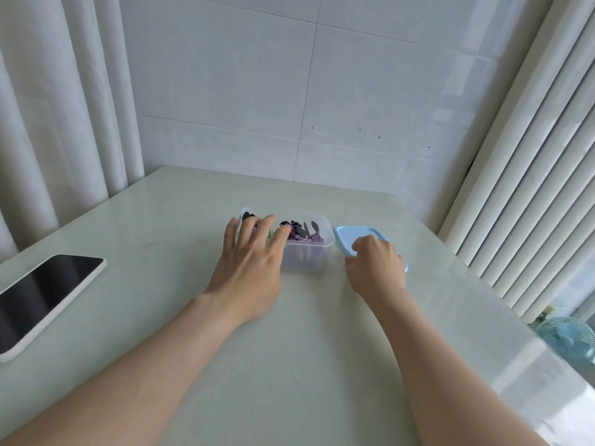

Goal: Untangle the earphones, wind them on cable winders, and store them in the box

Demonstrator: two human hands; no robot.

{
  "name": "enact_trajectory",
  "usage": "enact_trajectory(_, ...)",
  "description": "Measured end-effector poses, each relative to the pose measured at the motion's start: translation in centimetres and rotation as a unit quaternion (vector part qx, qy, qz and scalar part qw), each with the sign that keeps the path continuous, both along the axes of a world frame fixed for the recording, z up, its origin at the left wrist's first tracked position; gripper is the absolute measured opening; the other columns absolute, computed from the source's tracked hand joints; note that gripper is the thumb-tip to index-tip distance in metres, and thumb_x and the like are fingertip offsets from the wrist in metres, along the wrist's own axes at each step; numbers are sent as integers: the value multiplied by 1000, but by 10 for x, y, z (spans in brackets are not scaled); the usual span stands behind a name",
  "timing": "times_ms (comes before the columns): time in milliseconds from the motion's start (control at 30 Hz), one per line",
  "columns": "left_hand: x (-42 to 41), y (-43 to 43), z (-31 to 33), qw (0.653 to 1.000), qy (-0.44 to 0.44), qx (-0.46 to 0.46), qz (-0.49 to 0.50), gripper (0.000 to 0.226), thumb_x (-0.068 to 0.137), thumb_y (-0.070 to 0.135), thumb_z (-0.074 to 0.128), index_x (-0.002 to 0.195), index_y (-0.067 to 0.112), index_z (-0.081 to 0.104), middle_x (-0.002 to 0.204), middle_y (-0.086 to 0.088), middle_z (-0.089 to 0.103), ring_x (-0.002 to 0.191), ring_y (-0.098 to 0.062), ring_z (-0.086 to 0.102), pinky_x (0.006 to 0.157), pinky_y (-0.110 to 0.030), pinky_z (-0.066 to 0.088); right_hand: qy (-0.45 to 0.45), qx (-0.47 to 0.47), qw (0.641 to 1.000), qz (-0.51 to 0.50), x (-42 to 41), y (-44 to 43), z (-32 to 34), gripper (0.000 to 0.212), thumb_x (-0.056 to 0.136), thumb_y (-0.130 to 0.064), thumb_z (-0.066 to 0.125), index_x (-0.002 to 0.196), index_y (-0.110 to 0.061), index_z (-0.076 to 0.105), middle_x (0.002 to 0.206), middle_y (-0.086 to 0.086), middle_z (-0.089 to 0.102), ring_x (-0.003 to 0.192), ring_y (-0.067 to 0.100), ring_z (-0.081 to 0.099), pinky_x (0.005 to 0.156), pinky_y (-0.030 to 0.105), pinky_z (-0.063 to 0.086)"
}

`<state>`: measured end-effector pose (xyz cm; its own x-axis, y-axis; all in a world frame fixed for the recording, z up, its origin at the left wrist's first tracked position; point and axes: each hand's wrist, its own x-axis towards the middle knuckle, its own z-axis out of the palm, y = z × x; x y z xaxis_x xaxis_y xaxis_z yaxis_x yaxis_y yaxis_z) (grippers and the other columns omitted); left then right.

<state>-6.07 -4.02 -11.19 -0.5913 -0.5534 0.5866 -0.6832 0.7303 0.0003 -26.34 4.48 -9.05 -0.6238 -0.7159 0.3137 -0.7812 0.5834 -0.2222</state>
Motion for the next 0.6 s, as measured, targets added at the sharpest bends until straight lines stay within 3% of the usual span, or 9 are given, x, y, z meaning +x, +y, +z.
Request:
enact_trajectory(67,0,-3,-2,1000,8,5,-10,65,77,1,62,141,13,55,146,-14,50,130,-39,47,120,-59,24,24,20,1000,2,5,2,4,41,97,-13,61,70,-17,31,72,1,41,78,33,45,67,34,31)
enact_trajectory(167,0,-2,-1,999,22,8,-23,60,78,1,62,137,13,58,139,-11,53,125,-38,49,120,-60,24,44,44,998,6,13,2,11,40,93,3,57,71,-15,29,75,3,41,78,29,48,59,33,29)
enact_trajectory(267,2,0,2,997,62,27,-29,49,85,6,60,132,18,60,132,-4,53,123,-34,48,118,-65,24,46,60,997,29,20,0,12,43,87,11,54,71,-16,24,80,5,39,89,31,51,69,33,35)
enact_trajectory(367,5,1,4,991,122,48,-29,38,89,9,60,125,21,63,124,1,55,122,-31,49,119,-67,23,77,64,995,15,25,3,16,41,86,11,54,72,-16,27,96,10,51,102,32,53,76,31,33)
enact_trajectory(467,9,-1,2,985,152,69,-36,34,90,10,59,122,21,63,119,1,57,120,-30,53,117,-67,28,96,26,995,0,31,10,29,24,90,12,53,94,-12,51,81,3,37,102,30,52,84,33,41)
enact_trajectory(533,10,-5,0,981,167,81,-49,31,89,12,53,119,19,62,116,-1,58,117,-32,56,110,-63,37,88,3,996,-11,34,12,35,25,93,13,53,108,-6,56,78,1,25,95,30,48,82,34,42)
enact_trajectory(600,9,-6,0,975,191,88,-64,30,89,10,52,117,15,62,116,-4,57,114,-32,56,106,-53,42,65,-27,997,-33,35,11,36,28,93,11,54,117,-2,55,92,6,38,82,29,44,74,36,39)
